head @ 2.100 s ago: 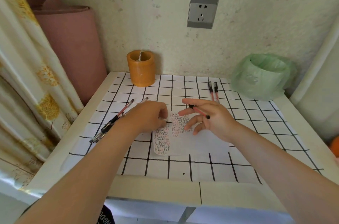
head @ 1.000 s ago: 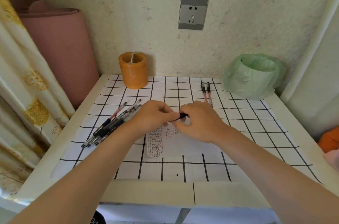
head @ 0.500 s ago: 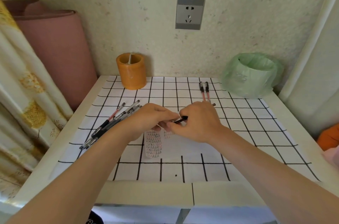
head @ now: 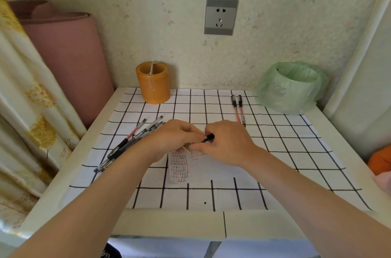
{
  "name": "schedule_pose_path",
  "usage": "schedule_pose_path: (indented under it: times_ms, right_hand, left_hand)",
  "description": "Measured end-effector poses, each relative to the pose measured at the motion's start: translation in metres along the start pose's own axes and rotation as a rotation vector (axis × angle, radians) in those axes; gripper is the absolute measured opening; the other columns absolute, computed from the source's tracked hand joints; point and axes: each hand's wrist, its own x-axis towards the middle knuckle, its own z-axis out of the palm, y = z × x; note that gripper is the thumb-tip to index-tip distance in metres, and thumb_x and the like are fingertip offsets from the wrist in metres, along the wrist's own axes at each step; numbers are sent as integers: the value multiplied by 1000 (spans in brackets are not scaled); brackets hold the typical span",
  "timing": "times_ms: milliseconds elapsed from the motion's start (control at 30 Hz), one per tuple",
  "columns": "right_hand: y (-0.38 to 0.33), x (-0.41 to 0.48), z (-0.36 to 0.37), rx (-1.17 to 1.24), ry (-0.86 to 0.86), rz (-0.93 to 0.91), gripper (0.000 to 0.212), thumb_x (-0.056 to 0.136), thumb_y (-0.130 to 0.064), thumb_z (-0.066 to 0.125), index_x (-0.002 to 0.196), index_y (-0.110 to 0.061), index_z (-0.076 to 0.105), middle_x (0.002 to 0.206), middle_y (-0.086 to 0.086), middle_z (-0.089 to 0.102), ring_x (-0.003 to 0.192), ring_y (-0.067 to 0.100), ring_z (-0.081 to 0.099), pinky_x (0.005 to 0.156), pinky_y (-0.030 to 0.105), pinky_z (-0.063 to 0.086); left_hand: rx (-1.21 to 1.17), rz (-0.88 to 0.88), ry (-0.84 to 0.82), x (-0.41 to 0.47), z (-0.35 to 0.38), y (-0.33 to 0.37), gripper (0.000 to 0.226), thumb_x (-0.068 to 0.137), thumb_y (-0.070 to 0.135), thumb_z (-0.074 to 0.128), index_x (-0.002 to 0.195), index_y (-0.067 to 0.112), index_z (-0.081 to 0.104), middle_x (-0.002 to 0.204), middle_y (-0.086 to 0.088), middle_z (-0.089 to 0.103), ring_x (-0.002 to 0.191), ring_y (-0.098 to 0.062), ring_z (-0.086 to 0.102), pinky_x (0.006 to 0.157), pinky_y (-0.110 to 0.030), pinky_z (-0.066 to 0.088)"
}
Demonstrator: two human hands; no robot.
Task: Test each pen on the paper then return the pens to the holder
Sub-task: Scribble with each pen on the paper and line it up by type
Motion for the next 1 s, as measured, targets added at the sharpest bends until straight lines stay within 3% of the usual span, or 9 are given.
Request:
schedule_pose_path:
  times_ms: [100, 167, 367, 567, 633, 700, 767, 833, 1000]
  right_hand:
    - [7, 0, 3, 151, -56, -38, 26, 88, -38, 66, 107, -22, 58, 98, -6, 57, 89, 15, 57, 72, 34, 49]
    - [14, 1, 2, 196, -32, -35, 25, 91, -14, 61, 115, -17, 60, 109, -1, 52, 92, 18, 57, 77, 34, 50]
    - [27, 8, -6, 173, 36, 22, 20, 94, -22, 63, 112, -24, 71, 93, -8, 52, 79, 10, 53, 75, 31, 47]
    - [70, 19, -11, 142, 218, 365, 20, 95, -23, 60, 108, -22, 74, 93, 3, 69, 79, 21, 62, 65, 29, 46]
    - [90, 20, -12, 196, 276, 493, 23, 95, -20, 59, 113, -17, 72, 92, 7, 73, 75, 23, 64, 67, 27, 49]
    - [107, 20, -9, 192, 288, 569, 28, 93, -10, 57, 118, -14, 70, 100, 10, 73, 77, 26, 64, 71, 24, 46]
    - [118, 19, -5, 168, 278, 607, 29, 90, -4, 56, 113, -13, 71, 106, 10, 72, 86, 28, 64, 73, 25, 47]
    - [121, 20, -3, 169, 248, 621, 27, 89, -4, 57, 109, -12, 72, 104, 9, 71, 90, 28, 65, 74, 25, 46]
    - [116, 23, 0, 125, 180, 550, 17, 89, -14, 59, 97, -6, 71, 82, 9, 70, 74, 29, 63, 69, 36, 55]
  left_hand:
    - [-19, 14, 176, 5, -4, -2, 9, 89, 21, 69, 97, 19, 74, 86, 4, 77, 69, -7, 63, 60, -20, 46]
    - [-20, 51, 348, 10, -10, -4, 8, 91, 22, 66, 97, 22, 72, 87, 6, 76, 70, -8, 63, 58, -20, 45]
    - [-93, 181, 545, 18, -12, -8, 9, 91, 25, 67, 100, 25, 69, 87, 7, 74, 73, -9, 62, 64, -25, 45]
    - [175, 237, 449, 20, 1, -16, 26, 93, 27, 65, 118, 32, 58, 97, 17, 65, 78, -4, 60, 56, -19, 45]
    - [340, 235, 343, 21, 4, -20, 28, 91, 34, 67, 118, 34, 61, 105, 20, 62, 90, -3, 59, 66, -22, 49]
    - [573, 239, 231, 21, 5, -24, 35, 87, 47, 69, 120, 39, 62, 117, 19, 55, 109, -6, 51, 88, -30, 48]
    - [714, 252, 136, 22, 7, -28, 50, 80, 60, 69, 126, 42, 58, 123, 16, 48, 120, -8, 39, 102, -36, 41]
    - [763, 270, 93, 22, 8, -30, 61, 75, 66, 69, 131, 45, 54, 124, 16, 42, 122, -7, 34, 105, -36, 38]
    - [808, 330, 82, 24, 8, -32, 65, 75, 66, 70, 134, 45, 51, 124, 17, 40, 120, -6, 31, 106, -35, 36]
